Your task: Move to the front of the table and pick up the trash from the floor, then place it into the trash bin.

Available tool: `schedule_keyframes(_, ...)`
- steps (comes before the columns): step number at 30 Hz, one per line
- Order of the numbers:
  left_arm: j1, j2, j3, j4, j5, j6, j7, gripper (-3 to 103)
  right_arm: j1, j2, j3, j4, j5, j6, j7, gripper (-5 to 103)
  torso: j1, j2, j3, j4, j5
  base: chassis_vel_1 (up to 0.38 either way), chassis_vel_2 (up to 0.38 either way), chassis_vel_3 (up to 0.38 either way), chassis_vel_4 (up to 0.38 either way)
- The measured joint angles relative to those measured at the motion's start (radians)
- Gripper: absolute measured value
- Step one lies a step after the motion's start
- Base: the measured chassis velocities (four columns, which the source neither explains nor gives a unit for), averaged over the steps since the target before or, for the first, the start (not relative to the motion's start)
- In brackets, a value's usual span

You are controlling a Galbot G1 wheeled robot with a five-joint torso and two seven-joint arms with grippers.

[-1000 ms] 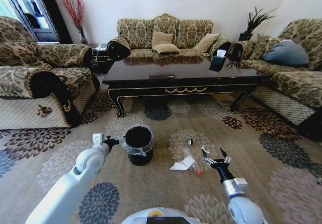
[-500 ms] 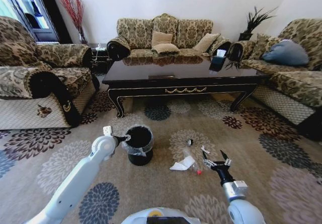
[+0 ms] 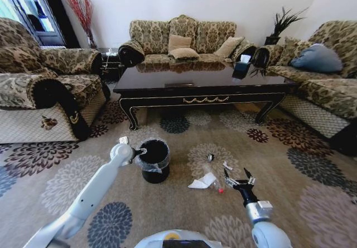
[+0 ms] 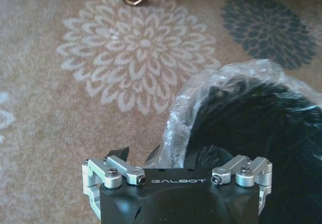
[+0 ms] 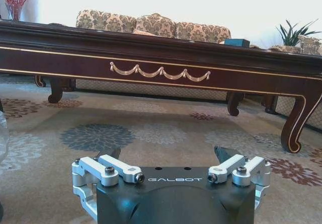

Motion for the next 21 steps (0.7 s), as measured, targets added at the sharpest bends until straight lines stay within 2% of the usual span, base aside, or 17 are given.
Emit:
schedule_keyframes(1, -0.004, -0.006, 0.0, 0.018, -0.001, 0.0, -0.001, 97, -0.001, 0.0, 0.0, -0.001, -0.001, 0.0, 0.0, 100, 0.0, 0.0, 0.0, 0.0, 0.0, 0.0, 0.0, 0.0, 0.0)
schedule_keyframes(4, -0.009, -0.017, -0.003, 0.051, 0.001, 0.0, -0.005, 82, -0.002, 0.0, 0.0, -0.005, -0.001, 0.002, 0.0, 100, 0.0, 0.0, 0.0, 0.0001, -0.0001, 0.0, 0.0, 0.0, 0.0)
schedule_keyframes(7, -0.01, -0.024, -0.006, 0.062, -0.001, -0.001, -0.005, 77, -0.002, 0.0, -0.001, -0.005, -0.001, 0.002, 0.001, 100, 0.0, 0.0, 0.0, 0.0001, -0.0001, 0.0, 0.0, 0.0, 0.0)
schedule_keyframes(10, -0.01, -0.031, -0.014, 0.068, -0.012, -0.001, -0.005, 61, -0.002, 0.002, -0.005, -0.007, -0.001, 0.002, 0.003, 100, 0.0, 0.0, 0.0, 0.0001, -0.0001, 0.0, 0.0, 0.0, 0.0)
schedule_keyframes(11, -0.01, -0.031, -0.014, 0.068, -0.012, -0.001, -0.005, 61, -0.002, 0.002, -0.005, -0.007, -0.001, 0.002, 0.003, 100, 0.0, 0.0, 0.0, 0.0001, -0.0001, 0.0, 0.0, 0.0, 0.0)
schedule_keyframes(13, -0.008, -0.032, -0.017, 0.069, -0.018, -0.001, -0.005, 49, -0.003, 0.005, -0.008, -0.009, -0.002, 0.003, 0.003, 100, 0.0, 0.0, 0.0, 0.0, 0.0, 0.0, 0.0, 0.0, 0.0)
schedule_keyframes(15, -0.005, -0.032, -0.02, 0.069, -0.019, -0.001, -0.004, 49, -0.003, 0.005, -0.009, -0.01, -0.003, 0.003, 0.003, 100, 0.0, 0.0, 0.0, 0.0, -0.0001, 0.0, 0.0, 0.0, 0.0)
schedule_keyframes(19, 0.006, -0.029, -0.029, 0.065, -0.022, -0.002, -0.004, 28, 0.0, 0.0, -0.009, -0.013, -0.003, 0.004, 0.005, 100, 0.0, 0.0, 0.0, 0.0, 0.0, 0.0, 0.0, 0.0, 0.0)
schedule_keyframes(21, 0.008, -0.027, -0.029, 0.062, -0.023, -0.002, -0.002, 28, 0.001, -0.001, -0.009, -0.014, -0.002, 0.004, 0.006, 100, 0.0, 0.0, 0.0, 0.0, -0.0001, 0.0, 0.0, 0.0, 0.0)
